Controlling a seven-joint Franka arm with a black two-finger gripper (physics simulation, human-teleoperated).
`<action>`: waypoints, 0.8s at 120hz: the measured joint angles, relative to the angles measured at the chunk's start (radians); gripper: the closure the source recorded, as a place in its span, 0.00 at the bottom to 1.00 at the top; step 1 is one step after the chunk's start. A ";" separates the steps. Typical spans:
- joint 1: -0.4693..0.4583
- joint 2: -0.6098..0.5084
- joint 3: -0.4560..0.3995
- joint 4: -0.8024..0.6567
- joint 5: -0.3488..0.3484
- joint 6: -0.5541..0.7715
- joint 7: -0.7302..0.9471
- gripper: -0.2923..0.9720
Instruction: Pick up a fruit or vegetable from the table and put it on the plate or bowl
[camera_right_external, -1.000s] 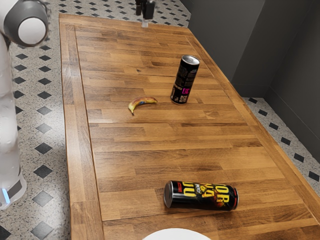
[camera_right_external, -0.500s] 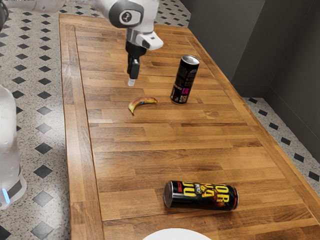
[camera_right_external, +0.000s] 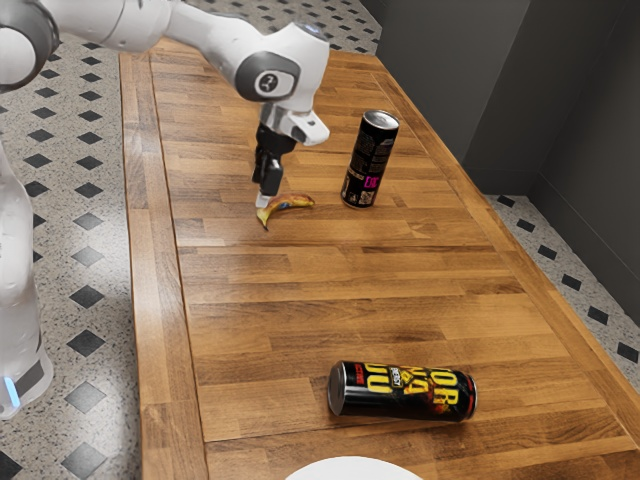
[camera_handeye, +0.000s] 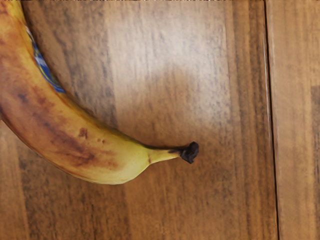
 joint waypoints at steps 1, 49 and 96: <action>0.001 0.002 0.000 0.000 0.000 0.003 0.000 0.25; 0.013 0.105 0.037 0.056 -0.002 0.131 -0.010 0.25; -0.001 0.164 0.043 0.078 -0.003 0.170 -0.016 0.25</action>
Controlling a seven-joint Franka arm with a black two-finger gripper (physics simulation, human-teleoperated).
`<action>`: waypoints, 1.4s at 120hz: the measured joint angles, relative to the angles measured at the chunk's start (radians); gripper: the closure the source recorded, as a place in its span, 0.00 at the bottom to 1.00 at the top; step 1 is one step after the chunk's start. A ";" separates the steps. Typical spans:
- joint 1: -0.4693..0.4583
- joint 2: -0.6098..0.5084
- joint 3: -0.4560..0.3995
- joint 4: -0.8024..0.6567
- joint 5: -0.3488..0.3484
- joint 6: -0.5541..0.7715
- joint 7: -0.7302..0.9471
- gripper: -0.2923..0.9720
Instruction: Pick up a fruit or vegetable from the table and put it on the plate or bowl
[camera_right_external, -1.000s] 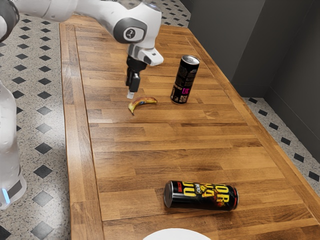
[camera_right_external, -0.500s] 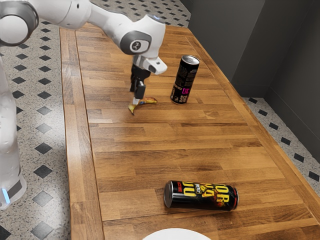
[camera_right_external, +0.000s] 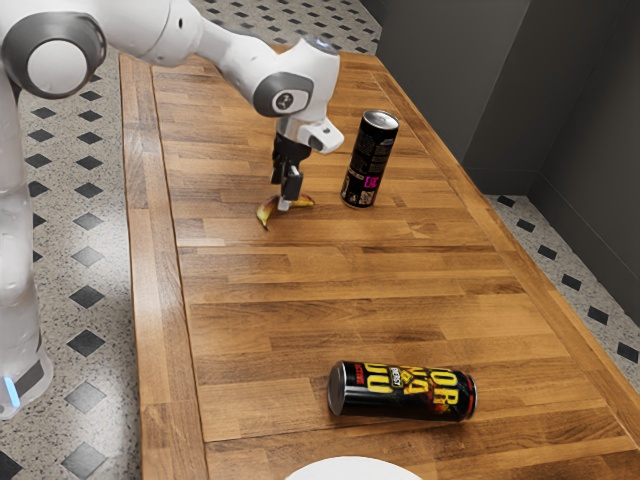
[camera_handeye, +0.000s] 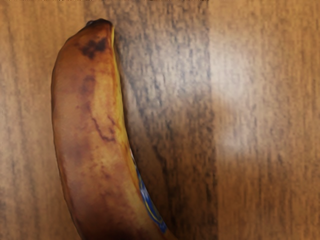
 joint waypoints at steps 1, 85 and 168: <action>0.000 0.000 0.000 0.000 0.000 0.000 0.000 0.25; 0.027 0.073 0.003 0.007 -0.016 0.064 -0.004 0.25; 0.036 0.103 0.001 0.035 -0.023 0.078 -0.004 0.26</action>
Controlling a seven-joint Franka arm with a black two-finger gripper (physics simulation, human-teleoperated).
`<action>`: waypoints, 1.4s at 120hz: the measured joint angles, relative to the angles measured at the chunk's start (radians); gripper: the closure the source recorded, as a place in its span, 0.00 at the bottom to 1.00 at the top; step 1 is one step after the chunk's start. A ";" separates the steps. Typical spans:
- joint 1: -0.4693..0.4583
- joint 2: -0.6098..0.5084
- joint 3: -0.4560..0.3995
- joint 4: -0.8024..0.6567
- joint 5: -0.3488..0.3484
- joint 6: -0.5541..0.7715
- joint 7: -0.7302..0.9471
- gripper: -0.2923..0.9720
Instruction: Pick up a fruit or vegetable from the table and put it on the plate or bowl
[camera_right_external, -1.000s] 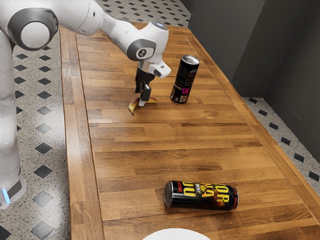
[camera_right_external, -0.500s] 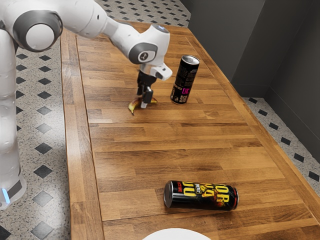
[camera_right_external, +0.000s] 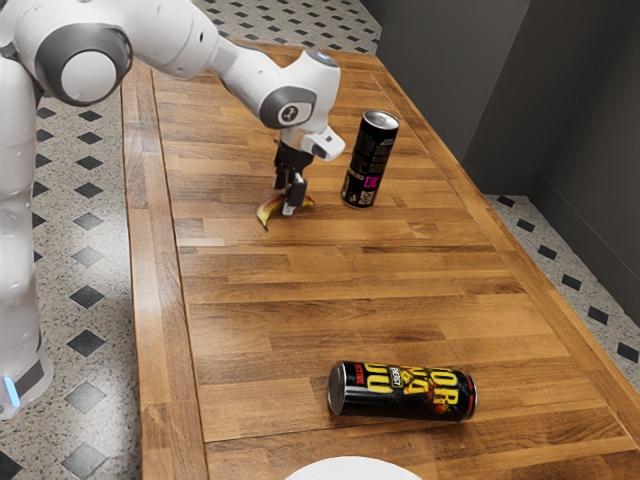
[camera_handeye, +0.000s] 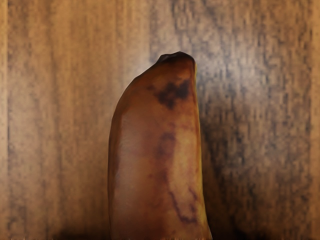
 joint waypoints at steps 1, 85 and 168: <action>0.000 0.000 0.000 0.000 0.000 0.000 0.000 0.27; 0.001 0.004 -0.003 0.001 0.005 -0.004 -0.003 0.56; -0.006 -0.026 -0.009 0.138 0.017 -0.124 0.005 0.64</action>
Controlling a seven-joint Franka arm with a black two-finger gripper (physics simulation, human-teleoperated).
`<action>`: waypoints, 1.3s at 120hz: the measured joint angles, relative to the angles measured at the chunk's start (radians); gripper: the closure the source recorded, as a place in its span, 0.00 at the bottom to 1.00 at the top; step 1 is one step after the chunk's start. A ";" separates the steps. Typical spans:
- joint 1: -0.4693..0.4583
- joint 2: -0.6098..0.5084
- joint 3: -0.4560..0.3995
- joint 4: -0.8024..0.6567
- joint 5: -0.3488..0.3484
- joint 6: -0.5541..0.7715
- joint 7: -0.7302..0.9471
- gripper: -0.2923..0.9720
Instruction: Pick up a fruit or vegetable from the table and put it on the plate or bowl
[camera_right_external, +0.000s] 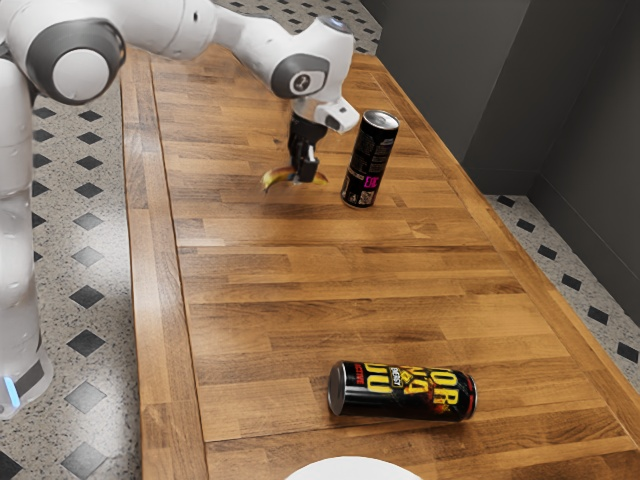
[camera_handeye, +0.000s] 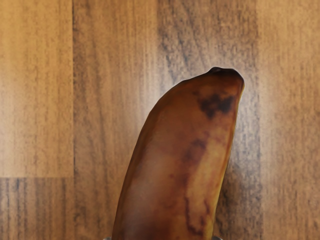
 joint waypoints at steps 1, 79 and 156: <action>0.000 -0.001 -0.002 0.006 0.000 -0.004 0.000 0.64; -0.354 0.006 -0.097 0.237 -0.009 -0.167 0.020 0.63; -0.427 0.043 -0.415 0.275 -0.013 -0.196 0.014 0.63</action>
